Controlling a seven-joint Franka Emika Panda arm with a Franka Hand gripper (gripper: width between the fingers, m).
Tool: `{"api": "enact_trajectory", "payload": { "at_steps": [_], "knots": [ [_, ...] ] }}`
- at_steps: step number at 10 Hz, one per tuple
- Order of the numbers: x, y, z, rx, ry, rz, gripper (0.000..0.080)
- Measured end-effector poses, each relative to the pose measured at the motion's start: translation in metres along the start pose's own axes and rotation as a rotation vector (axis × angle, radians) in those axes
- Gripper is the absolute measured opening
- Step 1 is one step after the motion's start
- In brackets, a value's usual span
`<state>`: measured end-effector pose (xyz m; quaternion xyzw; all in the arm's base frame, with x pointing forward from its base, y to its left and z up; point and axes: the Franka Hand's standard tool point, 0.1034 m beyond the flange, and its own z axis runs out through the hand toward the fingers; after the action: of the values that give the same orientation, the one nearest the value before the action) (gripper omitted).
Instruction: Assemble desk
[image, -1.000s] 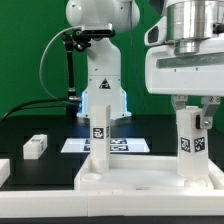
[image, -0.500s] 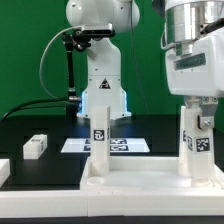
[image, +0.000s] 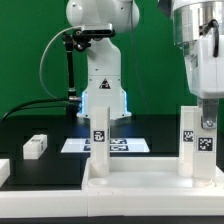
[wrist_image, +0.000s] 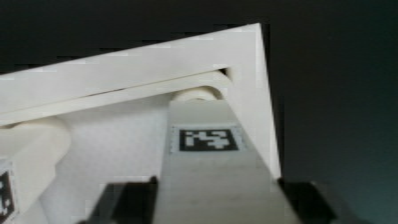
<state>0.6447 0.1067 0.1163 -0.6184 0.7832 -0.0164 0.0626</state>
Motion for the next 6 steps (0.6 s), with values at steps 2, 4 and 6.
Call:
{"api": "enact_trajectory", "payload": {
  "at_steps": [2,4,6],
  "knots": [
    [-0.0001,0.0002,0.0004,-0.001,0.0,0.0,0.0544],
    [0.0,0.0003,0.0007,-0.001,0.001,-0.021,0.0643],
    [0.0025,-0.0053,-0.0021,0.019,0.0,-0.291,0.0648]
  ]
}}
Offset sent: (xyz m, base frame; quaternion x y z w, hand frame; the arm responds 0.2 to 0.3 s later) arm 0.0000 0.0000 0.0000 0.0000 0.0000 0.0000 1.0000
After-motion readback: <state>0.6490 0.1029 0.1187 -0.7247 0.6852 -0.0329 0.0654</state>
